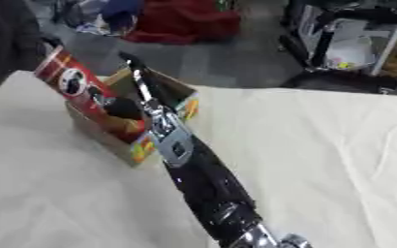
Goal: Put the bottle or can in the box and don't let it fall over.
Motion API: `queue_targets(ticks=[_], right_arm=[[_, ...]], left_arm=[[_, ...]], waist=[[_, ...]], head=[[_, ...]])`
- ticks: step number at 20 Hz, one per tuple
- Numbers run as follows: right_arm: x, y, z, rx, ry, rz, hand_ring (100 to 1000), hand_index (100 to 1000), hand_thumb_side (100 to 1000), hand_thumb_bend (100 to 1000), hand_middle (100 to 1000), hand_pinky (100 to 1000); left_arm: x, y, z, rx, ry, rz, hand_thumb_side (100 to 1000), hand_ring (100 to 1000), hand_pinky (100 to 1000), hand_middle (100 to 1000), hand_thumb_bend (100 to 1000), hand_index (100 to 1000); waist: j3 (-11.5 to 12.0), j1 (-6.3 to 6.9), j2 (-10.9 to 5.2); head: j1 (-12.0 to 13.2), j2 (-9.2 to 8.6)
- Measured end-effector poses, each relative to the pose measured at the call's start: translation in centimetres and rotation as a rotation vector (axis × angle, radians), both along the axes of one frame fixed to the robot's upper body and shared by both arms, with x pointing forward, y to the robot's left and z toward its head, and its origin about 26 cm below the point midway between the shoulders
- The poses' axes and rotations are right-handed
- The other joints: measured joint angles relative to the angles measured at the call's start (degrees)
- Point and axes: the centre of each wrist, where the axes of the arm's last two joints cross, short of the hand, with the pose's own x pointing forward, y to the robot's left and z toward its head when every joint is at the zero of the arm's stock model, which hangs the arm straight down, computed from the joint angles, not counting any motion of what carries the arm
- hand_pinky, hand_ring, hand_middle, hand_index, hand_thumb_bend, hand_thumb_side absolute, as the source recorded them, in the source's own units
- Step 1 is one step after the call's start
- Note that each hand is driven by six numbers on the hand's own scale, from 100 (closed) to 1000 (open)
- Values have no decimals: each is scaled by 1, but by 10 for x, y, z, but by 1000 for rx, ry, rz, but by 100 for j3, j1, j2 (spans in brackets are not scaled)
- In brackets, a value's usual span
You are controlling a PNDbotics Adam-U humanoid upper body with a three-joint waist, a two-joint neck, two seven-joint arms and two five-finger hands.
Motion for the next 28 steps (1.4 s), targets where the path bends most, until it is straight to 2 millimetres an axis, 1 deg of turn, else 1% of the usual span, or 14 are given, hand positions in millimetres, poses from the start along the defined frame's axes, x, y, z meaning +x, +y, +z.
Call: queue_targets(ticks=[2, 3, 4, 5, 8, 10, 12, 14, 17, 18, 19, 21, 24, 28], right_arm=[[0, -3, 1, -11, -24, -23, 999, 1000, 359, 362, 1000, 995], [-1, -4, 3, -8, -38, -26, 991, 1000, 488, 188, 1000, 990], [-2, -6, 7, -3, -55, -25, 990, 1000, 341, 330, 1000, 987], [-4, -11, 11, 5, -70, -22, 990, 1000, 341, 330, 1000, 987], [-12, -33, 16, 66, -79, 10, 975, 1000, 263, 230, 1000, 973], [-23, -56, 14, 138, -71, 40, 971, 1000, 257, 200, 1000, 968], [-38, -81, 5, 207, -50, 65, 967, 1000, 256, 179, 1000, 957], [-57, -110, -10, 259, -27, 69, 967, 1000, 250, 160, 1000, 952], [-87, -154, -33, 301, 12, 37, 968, 1000, 257, 142, 1000, 948], [-97, -168, -42, 307, 28, 17, 968, 1000, 256, 100, 1000, 946], [-107, -181, -50, 312, 42, -3, 968, 1000, 262, 130, 1000, 946], [-123, -200, -62, 322, 61, -44, 969, 1000, 261, 120, 1000, 944], [-145, -218, -80, 346, 81, -111, 969, 1000, 261, 103, 1000, 943], [-165, -222, -104, 395, 113, -183, 968, 1000, 264, 100, 1000, 940]], left_arm=[[-1, 1, -2, 1, 5, 3, 624, 472, 484, 435, 377, 665], [-2, 2, -4, 1, 12, 8, 602, 472, 484, 434, 391, 665], [-3, 4, -7, 0, 20, 18, 625, 472, 485, 435, 377, 665], [-5, 7, -9, -1, 29, 30, 625, 472, 485, 435, 377, 665], [-10, 17, -19, -3, 57, 82, 626, 472, 486, 435, 376, 665], [-15, 27, -24, 1, 70, 128, 626, 472, 485, 435, 376, 665], [-20, 39, -28, 7, 82, 181, 625, 472, 486, 435, 376, 665], [-24, 48, -30, 13, 85, 226, 625, 472, 486, 435, 377, 664], [-28, 58, -30, 19, 82, 271, 623, 472, 486, 435, 376, 664], [-29, 59, -30, 20, 79, 280, 624, 472, 486, 435, 376, 664], [-30, 60, -30, 20, 79, 286, 624, 472, 486, 435, 376, 664], [-31, 61, -30, 19, 77, 292, 624, 473, 487, 435, 375, 664], [-33, 62, -31, 21, 82, 298, 625, 473, 486, 435, 375, 664], [-36, 63, -35, 27, 95, 304, 623, 473, 486, 435, 376, 663]], waist=[[-91, 0, 0], [-177, 0, -1], [-301, -4, -6], [-442, -8, -7], [-896, -50, -99], [-1217, -104, -198], [-1546, -161, -233], [-1784, -184, -284], [-1978, -184, -333], [-2021, -184, -338], [-2068, -184, -343], [-2146, -182, -357], [-2210, -179, -390], [-2292, -126, -455]], head=[[20, 0], [50, 3], [100, 19], [166, 39], [462, 160], [686, 244], [902, 319], [1089, 378], [1330, 459], [1394, 486], [1455, 490], [1559, 491], [1676, 532], [1742, 610]])
